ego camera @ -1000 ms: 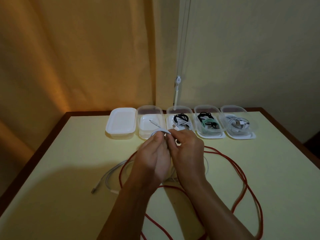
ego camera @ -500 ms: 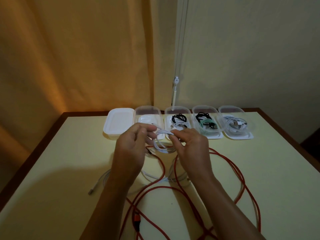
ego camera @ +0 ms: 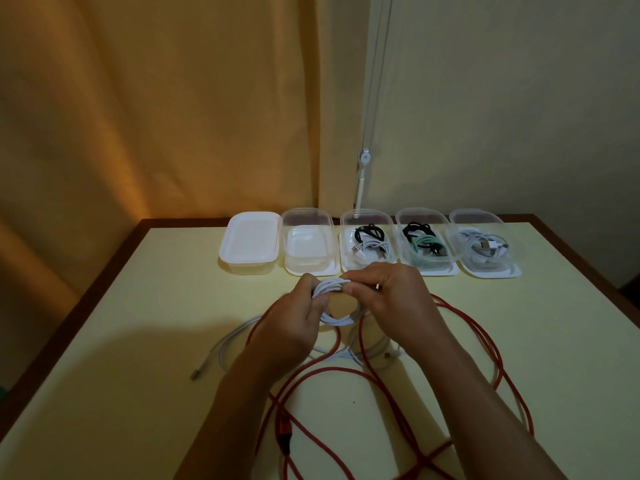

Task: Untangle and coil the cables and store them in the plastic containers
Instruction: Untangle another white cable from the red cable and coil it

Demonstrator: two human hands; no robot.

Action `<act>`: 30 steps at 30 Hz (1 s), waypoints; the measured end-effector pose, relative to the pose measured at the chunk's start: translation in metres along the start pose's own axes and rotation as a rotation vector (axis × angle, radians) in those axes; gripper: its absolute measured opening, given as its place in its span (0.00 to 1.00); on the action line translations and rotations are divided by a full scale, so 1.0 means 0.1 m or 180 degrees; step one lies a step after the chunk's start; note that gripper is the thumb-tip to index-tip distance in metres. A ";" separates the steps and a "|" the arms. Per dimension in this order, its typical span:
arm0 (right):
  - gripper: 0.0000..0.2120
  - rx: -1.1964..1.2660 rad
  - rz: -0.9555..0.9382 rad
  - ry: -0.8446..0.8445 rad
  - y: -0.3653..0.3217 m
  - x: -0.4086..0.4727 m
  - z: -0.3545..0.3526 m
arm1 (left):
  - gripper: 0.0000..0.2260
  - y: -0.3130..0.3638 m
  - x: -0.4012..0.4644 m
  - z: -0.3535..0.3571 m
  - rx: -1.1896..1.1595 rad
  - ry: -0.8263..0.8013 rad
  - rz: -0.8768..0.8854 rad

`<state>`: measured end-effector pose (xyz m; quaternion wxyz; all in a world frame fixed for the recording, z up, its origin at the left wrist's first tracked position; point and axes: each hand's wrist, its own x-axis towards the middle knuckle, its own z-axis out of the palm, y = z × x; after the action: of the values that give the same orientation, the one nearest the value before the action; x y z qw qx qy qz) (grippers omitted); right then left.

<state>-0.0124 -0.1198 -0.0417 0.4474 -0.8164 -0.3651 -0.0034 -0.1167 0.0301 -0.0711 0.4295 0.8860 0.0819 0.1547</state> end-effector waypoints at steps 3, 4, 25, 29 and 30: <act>0.09 0.0252 0.0244 -0.0083 0.00 -0.01 0.03 | 0.14 -0.03 -0.01 0.06 -0.0013 0.0194 -0.0087; 0.09 0.0276 0.0272 -0.0051 0.00 -0.01 0.04 | 0.15 -0.03 0.01 0.08 -0.0060 0.0233 -0.0172; 0.09 0.0281 0.0496 0.0666 0.00 -0.02 0.08 | 0.15 0.17 0.09 0.12 -0.1639 -0.0152 -0.0607; 0.10 0.0135 0.0470 0.0735 -0.07 -0.02 0.11 | 0.15 0.22 0.09 0.10 -0.1732 -0.0083 -0.0649; 0.11 0.0231 0.0542 0.0611 -0.09 -0.03 0.11 | 0.15 0.22 0.09 0.10 -0.1756 -0.0060 -0.0656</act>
<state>-0.0229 -0.1106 -0.0425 0.5083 -0.8236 -0.2498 -0.0303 -0.1044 0.0117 -0.0574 0.6683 0.7242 0.1224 0.1184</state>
